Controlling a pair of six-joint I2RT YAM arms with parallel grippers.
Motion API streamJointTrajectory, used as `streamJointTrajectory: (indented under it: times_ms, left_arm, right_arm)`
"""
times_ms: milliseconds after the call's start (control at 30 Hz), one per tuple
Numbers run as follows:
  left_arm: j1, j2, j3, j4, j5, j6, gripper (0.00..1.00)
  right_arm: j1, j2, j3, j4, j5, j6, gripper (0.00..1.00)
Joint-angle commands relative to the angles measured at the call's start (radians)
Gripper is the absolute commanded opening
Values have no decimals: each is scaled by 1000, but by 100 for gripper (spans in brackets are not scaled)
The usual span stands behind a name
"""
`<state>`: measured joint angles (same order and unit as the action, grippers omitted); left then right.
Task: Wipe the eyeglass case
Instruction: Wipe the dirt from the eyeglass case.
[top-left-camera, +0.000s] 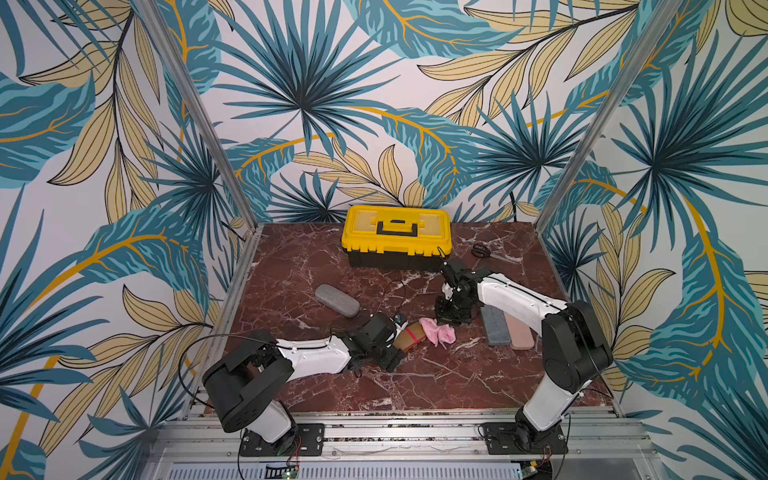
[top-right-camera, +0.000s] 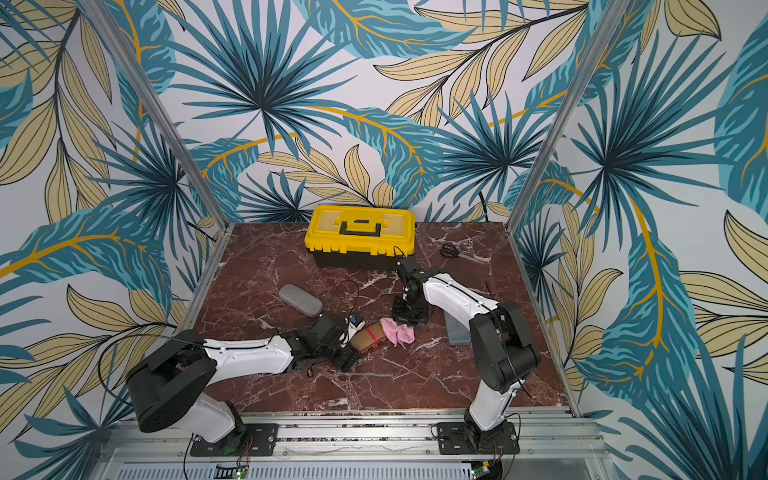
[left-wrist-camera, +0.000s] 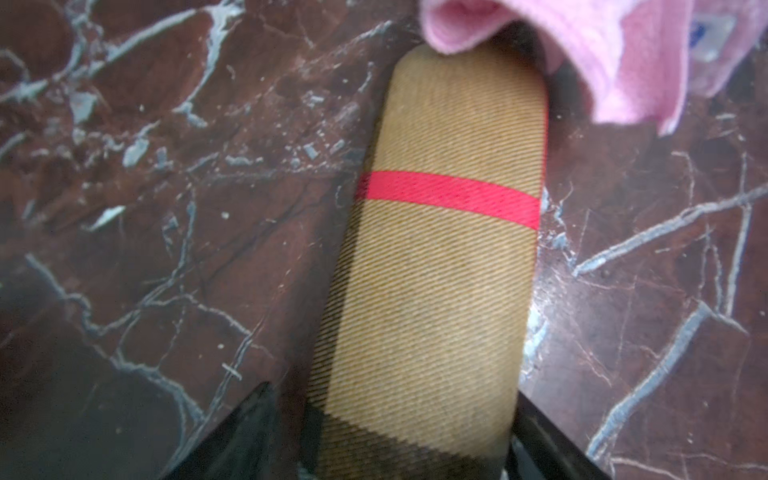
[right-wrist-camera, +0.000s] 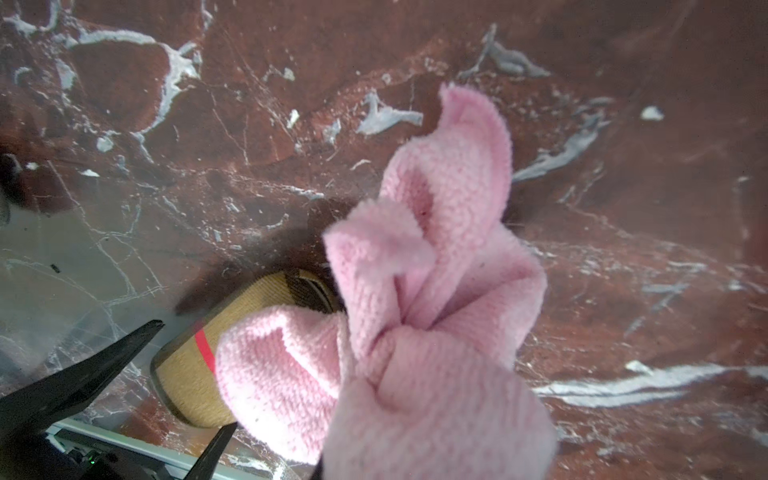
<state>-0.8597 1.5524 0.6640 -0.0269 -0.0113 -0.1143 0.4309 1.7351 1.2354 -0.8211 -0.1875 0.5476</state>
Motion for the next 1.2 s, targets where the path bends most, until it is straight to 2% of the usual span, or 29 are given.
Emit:
streamJointTrajectory:
  times_ms: [0,133,233,367,400,500,600,700,867,1000,1133,1167]
  left_arm:
    - [-4,-10,-14,72,29,16,79]
    - [-6,16,-4,96,60,10,77]
    - [-5,25,-3,101,71,7,69]
    - [-7,21,-27,112,86,-5,66]
    - [-6,20,-34,113,90,-9,69]
    - [-8,17,-52,105,96,-19,87]
    - [-11,23,-63,118,95,-21,90]
    - [-12,48,-50,125,90,-10,86]
    - [-12,69,-38,152,81,5,71]
    - [-12,56,-47,159,88,10,58]
    - [-12,45,-64,169,95,15,49]
    - [-11,43,-64,166,96,17,49]
  right_arm:
    - [11,-66,26,-92,30,-28,0]
    - [87,-67,-11,-70,2,16,0]
    - [144,-51,-13,-12,-36,72,0]
    - [155,-1,5,32,-92,97,0]
    - [155,14,15,18,-82,85,0]
    - [152,26,32,-25,-45,45,0]
    - [153,28,62,-65,-10,20,0]
    - [158,41,82,-76,-29,15,0]
    - [178,70,64,-37,-69,32,0]
    - [121,113,81,-86,50,-29,0]
    - [86,167,202,-199,390,-99,0]
    - [91,177,223,-214,404,-109,0]
